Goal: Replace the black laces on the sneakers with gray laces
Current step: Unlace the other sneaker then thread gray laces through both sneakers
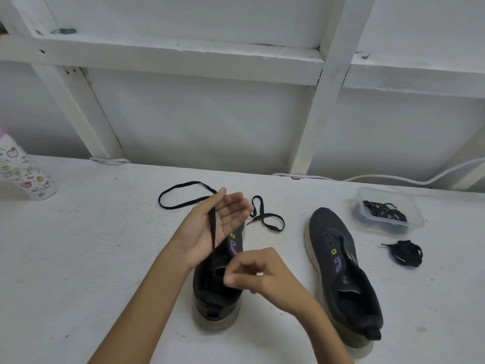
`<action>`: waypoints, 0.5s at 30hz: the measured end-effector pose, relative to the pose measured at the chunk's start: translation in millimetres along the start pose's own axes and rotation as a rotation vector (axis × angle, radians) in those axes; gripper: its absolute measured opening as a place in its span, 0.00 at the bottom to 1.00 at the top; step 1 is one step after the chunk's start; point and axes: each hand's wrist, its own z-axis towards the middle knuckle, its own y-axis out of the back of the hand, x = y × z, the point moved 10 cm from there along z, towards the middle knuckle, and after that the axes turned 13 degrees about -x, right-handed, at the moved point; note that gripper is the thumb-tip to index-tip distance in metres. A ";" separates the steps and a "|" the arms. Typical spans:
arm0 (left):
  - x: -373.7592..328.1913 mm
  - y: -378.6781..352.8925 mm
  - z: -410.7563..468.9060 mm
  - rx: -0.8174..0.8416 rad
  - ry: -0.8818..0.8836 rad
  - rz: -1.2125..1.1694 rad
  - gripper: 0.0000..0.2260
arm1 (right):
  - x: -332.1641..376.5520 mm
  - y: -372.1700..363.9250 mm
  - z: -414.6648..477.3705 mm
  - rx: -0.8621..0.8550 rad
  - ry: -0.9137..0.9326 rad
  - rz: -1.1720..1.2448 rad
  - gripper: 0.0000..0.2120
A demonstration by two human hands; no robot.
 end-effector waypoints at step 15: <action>45.3 -12.5 -37.9 0.181 0.198 0.279 0.28 | 81.0 96.6 42.2 -0.688 0.404 -0.239 0.05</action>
